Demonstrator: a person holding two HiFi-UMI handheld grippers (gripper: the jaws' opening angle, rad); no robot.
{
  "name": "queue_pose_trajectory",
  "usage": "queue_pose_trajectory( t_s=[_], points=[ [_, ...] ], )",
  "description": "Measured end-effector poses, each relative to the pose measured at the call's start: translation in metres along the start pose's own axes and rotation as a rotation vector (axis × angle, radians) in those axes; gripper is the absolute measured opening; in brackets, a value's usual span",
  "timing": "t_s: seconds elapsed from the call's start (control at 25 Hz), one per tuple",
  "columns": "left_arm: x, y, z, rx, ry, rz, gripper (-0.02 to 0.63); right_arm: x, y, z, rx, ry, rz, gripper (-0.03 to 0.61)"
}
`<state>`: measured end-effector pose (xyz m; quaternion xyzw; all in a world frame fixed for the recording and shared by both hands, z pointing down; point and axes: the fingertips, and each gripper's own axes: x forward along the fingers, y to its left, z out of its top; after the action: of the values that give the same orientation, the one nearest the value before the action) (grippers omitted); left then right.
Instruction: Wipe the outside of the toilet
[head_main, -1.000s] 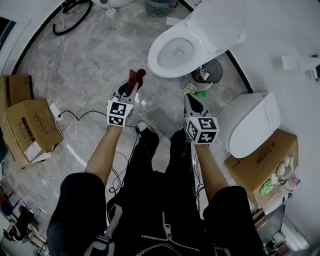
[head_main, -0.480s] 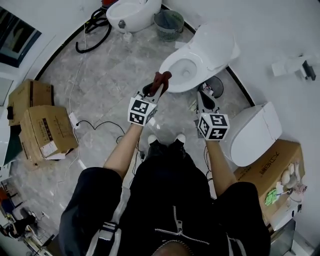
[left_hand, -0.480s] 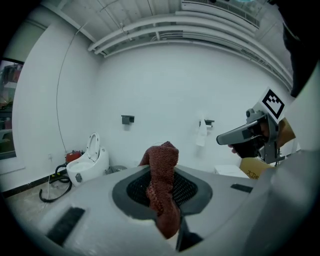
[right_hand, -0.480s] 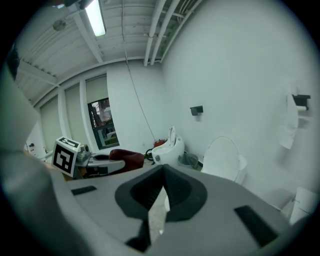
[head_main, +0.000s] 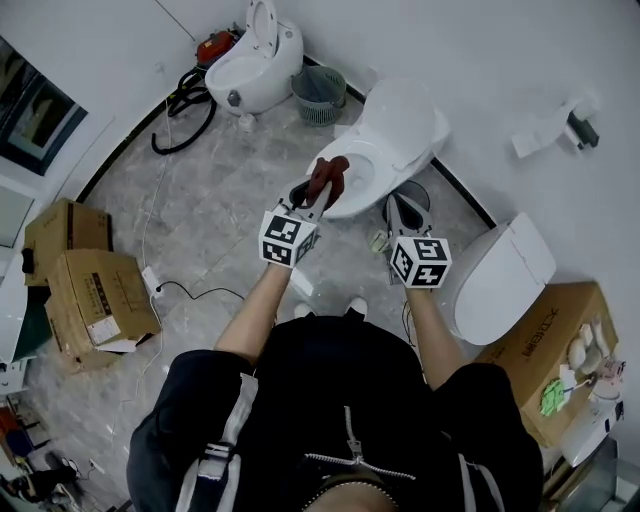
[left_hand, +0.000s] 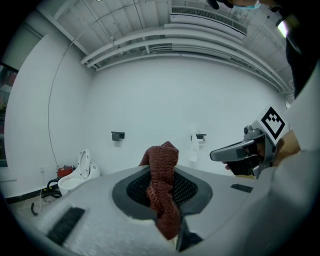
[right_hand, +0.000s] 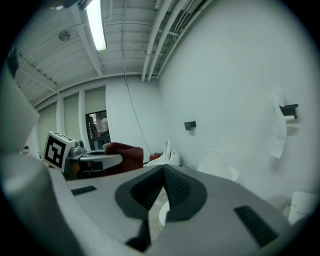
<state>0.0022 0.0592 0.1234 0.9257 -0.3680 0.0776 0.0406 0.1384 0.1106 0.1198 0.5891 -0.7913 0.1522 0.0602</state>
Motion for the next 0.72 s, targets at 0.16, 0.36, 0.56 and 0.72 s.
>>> queue_pose_trajectory(
  t_s=[0.16, 0.36, 0.56, 0.72],
  points=[
    [-0.002, -0.007, 0.006, 0.006, -0.007, -0.001, 0.067, -0.009, -0.005, 0.018, -0.031, -0.055, -0.003, 0.000],
    [-0.006, -0.011, 0.001, 0.003, -0.003, 0.003, 0.067, -0.017, -0.009, 0.012, -0.050, -0.081, -0.013, 0.000],
    [-0.008, -0.009, 0.004, 0.002, -0.015, 0.004, 0.067, -0.021, -0.017, 0.014, -0.057, -0.095, -0.031, 0.000],
    [-0.010, -0.003, 0.007, -0.002, -0.026, 0.010, 0.067, -0.021, -0.019, 0.016, -0.063, -0.099, -0.035, 0.000]
  ],
)
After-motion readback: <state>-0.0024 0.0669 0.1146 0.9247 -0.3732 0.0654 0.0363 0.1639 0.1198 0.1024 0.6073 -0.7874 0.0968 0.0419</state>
